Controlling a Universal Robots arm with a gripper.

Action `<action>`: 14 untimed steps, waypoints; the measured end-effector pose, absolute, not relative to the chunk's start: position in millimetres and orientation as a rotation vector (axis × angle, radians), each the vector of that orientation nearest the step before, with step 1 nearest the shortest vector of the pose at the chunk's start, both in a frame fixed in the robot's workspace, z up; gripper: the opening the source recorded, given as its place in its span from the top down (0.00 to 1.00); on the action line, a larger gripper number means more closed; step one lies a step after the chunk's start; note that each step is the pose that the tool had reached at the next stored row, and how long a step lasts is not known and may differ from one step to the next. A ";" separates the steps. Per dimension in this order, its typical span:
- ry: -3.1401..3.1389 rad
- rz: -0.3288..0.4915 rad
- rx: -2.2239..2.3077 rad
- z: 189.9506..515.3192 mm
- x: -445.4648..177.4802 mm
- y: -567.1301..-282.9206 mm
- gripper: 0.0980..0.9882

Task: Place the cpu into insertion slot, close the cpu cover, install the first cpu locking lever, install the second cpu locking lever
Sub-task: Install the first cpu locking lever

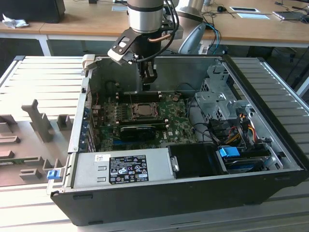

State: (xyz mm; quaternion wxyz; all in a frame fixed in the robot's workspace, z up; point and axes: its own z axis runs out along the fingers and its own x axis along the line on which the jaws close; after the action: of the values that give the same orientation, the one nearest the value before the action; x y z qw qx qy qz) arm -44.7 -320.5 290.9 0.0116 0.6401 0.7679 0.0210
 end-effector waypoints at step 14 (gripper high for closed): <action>2.473 0.067 1.902 290.9 -44.7 -320.5 0.99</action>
State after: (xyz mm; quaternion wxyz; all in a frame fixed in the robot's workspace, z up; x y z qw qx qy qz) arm -44.7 -320.5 290.9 0.0107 0.6094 0.7925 0.0214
